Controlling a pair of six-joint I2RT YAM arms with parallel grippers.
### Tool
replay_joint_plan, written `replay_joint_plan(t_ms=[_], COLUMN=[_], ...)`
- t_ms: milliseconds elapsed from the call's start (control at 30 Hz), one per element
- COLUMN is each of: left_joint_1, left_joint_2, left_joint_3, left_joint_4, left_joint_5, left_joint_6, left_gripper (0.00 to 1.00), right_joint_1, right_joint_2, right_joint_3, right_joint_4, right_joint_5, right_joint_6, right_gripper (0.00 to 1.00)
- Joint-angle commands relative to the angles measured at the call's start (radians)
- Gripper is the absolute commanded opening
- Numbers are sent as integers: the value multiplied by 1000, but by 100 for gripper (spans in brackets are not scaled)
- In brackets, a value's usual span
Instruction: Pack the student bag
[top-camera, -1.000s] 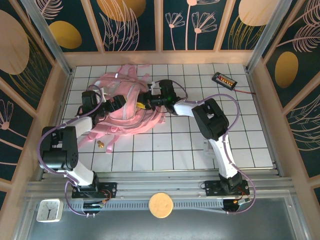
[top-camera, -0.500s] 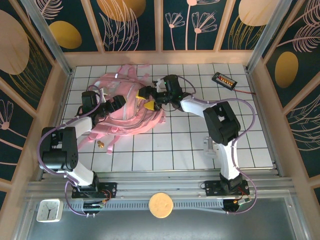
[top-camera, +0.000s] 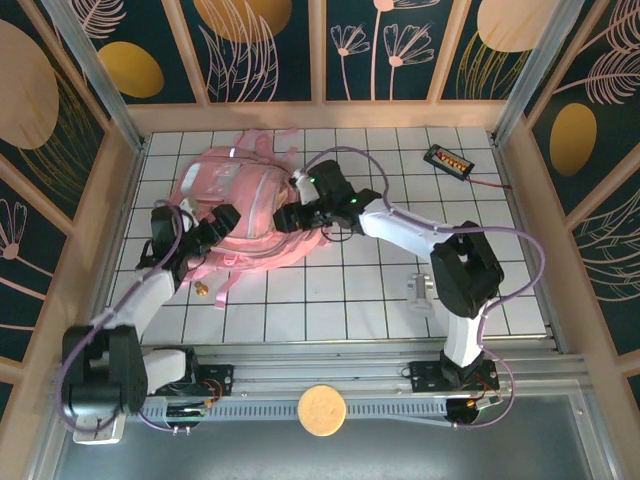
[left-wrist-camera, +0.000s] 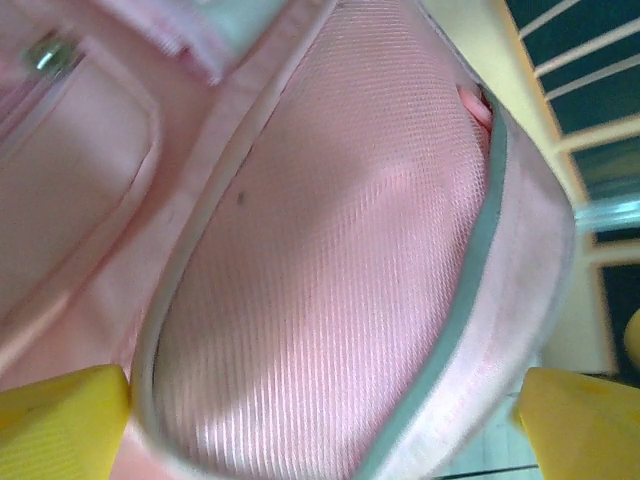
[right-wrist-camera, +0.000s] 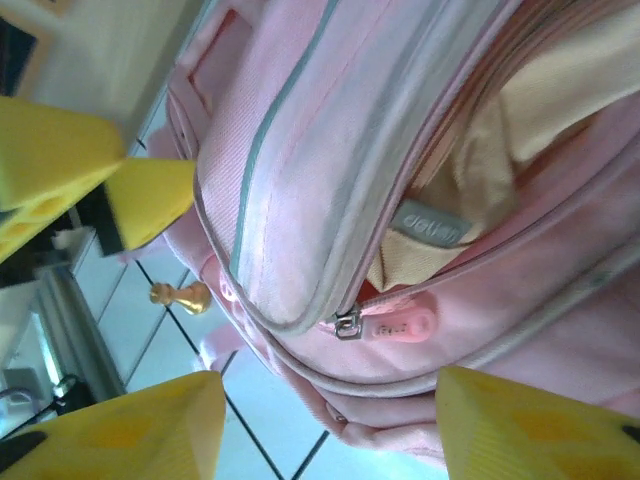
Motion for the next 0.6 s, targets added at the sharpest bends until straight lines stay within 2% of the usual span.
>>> replay_joint_plan(t_ms=[0, 133, 567], left_joint_1=[-10, -10, -10], left_joint_2=[-80, -134, -94], left_joint_3=[-84, -137, -156], left_joint_4=[-13, 25, 73], left_joint_5=[-7, 10, 59], left_joint_6=[-272, -368, -399], left_gripper=[99, 99, 99], right_joint_1=[25, 51, 106], right_joint_2=[53, 108, 176], right_joint_3=[33, 73, 62], right_joint_4=[-26, -25, 50], right_joint_5=[103, 135, 333], right_joint_6=[-164, -217, -373], right_gripper=[54, 49, 51])
